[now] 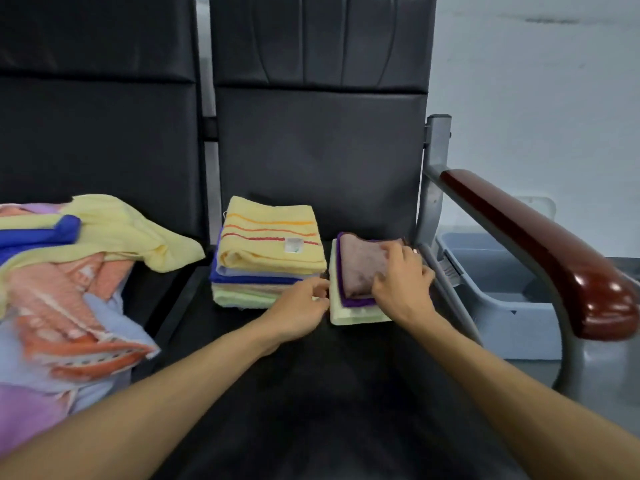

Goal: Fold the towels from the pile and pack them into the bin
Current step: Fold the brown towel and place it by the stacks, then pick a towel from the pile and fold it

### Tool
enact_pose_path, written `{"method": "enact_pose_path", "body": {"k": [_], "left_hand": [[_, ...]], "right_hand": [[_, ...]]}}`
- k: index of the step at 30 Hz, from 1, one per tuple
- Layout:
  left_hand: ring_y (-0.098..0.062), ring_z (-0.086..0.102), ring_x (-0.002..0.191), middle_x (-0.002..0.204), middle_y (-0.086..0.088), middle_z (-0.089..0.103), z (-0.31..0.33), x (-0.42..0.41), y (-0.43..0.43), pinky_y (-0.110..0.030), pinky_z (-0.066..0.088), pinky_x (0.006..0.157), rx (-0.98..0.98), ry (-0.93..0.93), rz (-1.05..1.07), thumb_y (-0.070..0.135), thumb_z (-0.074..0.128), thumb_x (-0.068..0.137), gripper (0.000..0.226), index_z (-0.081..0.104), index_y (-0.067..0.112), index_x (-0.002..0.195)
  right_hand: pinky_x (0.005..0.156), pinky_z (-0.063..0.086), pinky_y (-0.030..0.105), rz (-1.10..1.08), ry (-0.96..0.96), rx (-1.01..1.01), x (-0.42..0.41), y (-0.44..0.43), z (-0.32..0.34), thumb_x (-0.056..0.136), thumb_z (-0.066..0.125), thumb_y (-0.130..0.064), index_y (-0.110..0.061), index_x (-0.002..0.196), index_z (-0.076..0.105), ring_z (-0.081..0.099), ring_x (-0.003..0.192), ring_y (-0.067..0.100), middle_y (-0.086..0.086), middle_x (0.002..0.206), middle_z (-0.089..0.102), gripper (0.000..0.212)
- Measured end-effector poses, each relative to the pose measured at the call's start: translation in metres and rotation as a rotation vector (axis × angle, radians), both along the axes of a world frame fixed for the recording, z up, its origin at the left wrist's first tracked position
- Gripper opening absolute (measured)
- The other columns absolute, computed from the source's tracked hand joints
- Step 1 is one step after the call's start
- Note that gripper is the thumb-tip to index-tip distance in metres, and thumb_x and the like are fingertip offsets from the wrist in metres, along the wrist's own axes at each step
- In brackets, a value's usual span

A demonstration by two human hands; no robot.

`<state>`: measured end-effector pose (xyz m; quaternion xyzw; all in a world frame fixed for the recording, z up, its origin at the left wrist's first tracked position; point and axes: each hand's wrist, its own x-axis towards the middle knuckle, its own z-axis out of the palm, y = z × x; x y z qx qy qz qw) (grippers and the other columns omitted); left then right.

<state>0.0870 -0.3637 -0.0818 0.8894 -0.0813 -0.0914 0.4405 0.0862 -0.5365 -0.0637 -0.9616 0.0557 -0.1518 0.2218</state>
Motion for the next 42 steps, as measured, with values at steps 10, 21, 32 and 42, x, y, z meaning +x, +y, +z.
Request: {"method": "enact_pose_path", "body": {"k": [10,21,32,42], "left_hand": [[-0.013,0.064,0.077,0.084,0.004,0.067,0.029,-0.067,0.202,-0.032,0.052,0.070,-0.105,-0.234,0.292,0.001,0.051,0.091,0.027,0.065,0.023,0.093],[-0.026,0.035,0.121,0.127,-0.004,0.042,0.031,-0.097,0.336,-0.035,0.028,0.099,0.524,-0.347,0.657,0.032,0.063,0.088,0.045,0.051,0.024,0.131],[-0.005,0.058,0.089,0.094,0.009,0.064,0.038,-0.098,0.339,-0.010,0.041,0.076,0.095,-0.423,0.635,0.018,0.057,0.095,0.010,0.065,0.023,0.090],[-0.003,0.061,0.077,0.087,-0.007,0.070,0.119,-0.110,0.275,-0.017,0.046,0.073,-0.360,-0.624,0.444,0.008,0.055,0.096,0.018,0.063,0.022,0.089]], "right_hand": [[0.084,0.041,0.022,0.543,-0.003,0.086,-0.034,0.189,0.031,0.092,0.056,-0.010,-0.014,0.120,0.059,0.055,0.103,0.015,0.004,0.118,0.060,0.029],[0.073,0.038,0.018,0.798,0.068,0.221,-0.031,0.337,0.007,0.093,0.058,-0.022,-0.017,0.116,0.062,0.057,0.091,0.010,-0.002,0.111,0.066,0.024],[0.069,0.038,0.008,0.896,0.058,0.228,-0.034,0.352,0.022,0.092,0.061,-0.035,-0.026,0.130,0.055,0.058,0.085,0.004,-0.007,0.110,0.065,0.039],[0.064,0.033,0.008,0.759,-0.323,0.213,-0.051,0.300,0.119,0.087,0.069,-0.030,-0.016,0.088,0.074,0.049,0.067,0.006,-0.010,0.068,0.053,0.015]]}}
